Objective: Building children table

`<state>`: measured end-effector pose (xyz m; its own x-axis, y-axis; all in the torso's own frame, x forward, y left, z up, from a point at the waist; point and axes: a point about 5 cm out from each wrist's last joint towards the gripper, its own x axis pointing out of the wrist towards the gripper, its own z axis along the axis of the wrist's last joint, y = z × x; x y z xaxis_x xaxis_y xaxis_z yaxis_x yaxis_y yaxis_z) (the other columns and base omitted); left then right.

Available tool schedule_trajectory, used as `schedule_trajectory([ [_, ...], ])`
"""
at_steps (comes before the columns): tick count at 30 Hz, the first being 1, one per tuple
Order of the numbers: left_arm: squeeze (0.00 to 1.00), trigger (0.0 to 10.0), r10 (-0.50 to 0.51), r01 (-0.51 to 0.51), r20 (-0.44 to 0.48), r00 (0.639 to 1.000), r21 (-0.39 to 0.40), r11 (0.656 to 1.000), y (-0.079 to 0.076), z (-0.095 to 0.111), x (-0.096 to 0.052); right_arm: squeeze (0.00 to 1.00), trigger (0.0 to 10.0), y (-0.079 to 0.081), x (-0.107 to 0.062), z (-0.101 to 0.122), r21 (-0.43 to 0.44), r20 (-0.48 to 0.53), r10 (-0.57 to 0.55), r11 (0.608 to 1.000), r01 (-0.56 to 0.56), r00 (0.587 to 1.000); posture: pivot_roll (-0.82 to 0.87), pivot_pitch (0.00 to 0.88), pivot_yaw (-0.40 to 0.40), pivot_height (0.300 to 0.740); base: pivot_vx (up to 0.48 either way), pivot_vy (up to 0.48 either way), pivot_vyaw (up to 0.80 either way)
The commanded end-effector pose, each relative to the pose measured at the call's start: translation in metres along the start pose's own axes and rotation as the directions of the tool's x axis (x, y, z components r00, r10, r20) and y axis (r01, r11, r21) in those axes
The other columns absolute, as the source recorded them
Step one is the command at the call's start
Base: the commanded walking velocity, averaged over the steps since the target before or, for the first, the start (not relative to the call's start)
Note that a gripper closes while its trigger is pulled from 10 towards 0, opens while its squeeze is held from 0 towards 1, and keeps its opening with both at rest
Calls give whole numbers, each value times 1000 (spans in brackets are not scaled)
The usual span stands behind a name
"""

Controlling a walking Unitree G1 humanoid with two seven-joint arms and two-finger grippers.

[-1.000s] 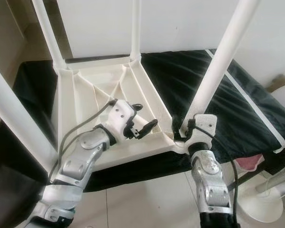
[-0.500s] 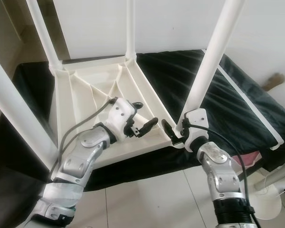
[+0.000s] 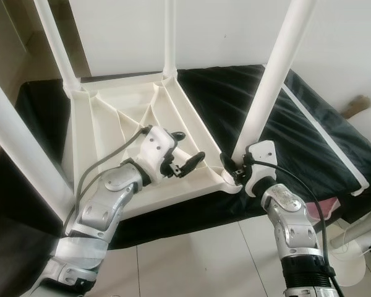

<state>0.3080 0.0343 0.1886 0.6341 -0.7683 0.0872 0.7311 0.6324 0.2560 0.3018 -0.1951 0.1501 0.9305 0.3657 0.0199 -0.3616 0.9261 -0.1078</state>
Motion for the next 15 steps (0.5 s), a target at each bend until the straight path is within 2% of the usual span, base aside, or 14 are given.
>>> schedule_trajectory([
  [1,0,10000,63,-63,6,998,-1,998,4,1,2,0,10000,4,1,-3,16,-13,-11,1000,11,1000,-53,34,-42,740,0,0,0],
  [8,0,10000,59,-59,-5,998,-2,998,3,-2,2,0,10000,9,-4,0,22,1,-92,996,91,996,-54,39,-38,740,0,0,0],
  [13,0,10000,49,-49,-24,999,-15,999,2,-8,-2,0,10000,19,-6,2,10,8,-129,992,129,992,-57,37,-29,740,0,0,0],
  [15,0,10000,30,-31,-32,999,-33,999,0,-13,-3,0,10000,23,-5,2,12,13,-176,984,176,984,-58,38,-26,740,0,0,0],
])
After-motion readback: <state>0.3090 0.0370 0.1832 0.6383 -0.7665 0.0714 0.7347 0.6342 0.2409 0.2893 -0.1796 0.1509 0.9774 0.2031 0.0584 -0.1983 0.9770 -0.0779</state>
